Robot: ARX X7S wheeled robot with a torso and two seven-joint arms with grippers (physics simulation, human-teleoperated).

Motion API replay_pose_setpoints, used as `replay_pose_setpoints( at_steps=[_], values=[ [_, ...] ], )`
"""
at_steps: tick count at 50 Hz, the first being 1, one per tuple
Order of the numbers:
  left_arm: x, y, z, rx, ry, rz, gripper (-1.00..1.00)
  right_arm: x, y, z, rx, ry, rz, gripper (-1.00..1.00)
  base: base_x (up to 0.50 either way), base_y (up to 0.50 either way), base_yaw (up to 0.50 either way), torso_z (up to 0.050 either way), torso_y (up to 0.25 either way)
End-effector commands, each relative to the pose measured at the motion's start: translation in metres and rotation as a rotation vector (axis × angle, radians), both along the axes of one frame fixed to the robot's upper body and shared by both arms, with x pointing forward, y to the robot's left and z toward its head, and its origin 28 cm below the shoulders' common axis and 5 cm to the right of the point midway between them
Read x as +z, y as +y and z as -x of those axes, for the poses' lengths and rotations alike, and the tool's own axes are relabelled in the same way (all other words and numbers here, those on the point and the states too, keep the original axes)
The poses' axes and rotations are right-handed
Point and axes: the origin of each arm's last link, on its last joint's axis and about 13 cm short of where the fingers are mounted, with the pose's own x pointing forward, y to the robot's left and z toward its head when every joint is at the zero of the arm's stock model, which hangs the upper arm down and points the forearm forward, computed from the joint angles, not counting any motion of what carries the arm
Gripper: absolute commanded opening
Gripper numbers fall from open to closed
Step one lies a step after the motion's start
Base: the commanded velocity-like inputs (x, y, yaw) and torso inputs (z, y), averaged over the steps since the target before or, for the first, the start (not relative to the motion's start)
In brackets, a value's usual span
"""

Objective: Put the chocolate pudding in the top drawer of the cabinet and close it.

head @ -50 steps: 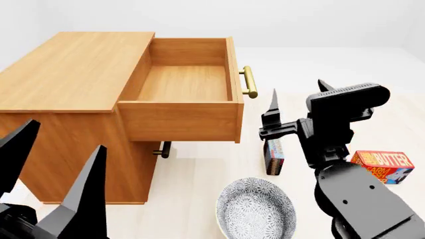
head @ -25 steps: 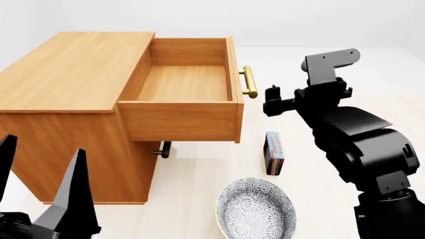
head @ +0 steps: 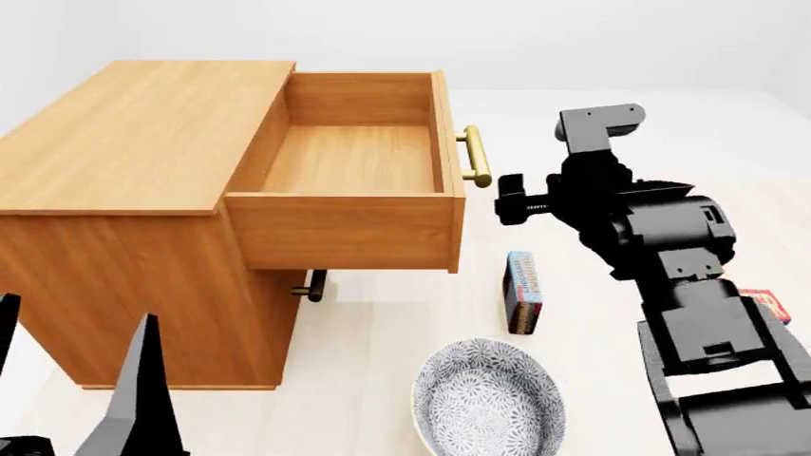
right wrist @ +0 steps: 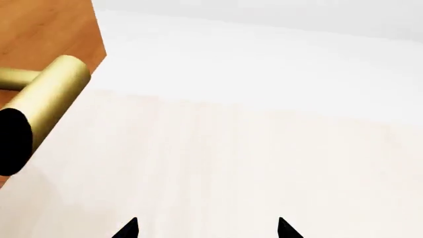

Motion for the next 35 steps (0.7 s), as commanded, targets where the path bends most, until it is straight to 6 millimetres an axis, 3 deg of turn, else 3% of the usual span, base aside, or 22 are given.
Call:
replay_pose_setpoints(
  at_steps=[1,35],
  values=[
    [-0.006,0.002,-0.003,-0.018,0.055,-0.023,1.0,-0.015,0.004,-0.006,-0.056,0.197,-0.033,1.0,0.0,0.0,0.0,0.0,0.0],
    [-0.012,0.003,-0.006,0.007,0.052,-0.067,1.0,-0.03,0.017,0.008,-0.012,0.421,-0.137,1.0,0.0,0.0,0.0,0.0,0.0]
  ],
)
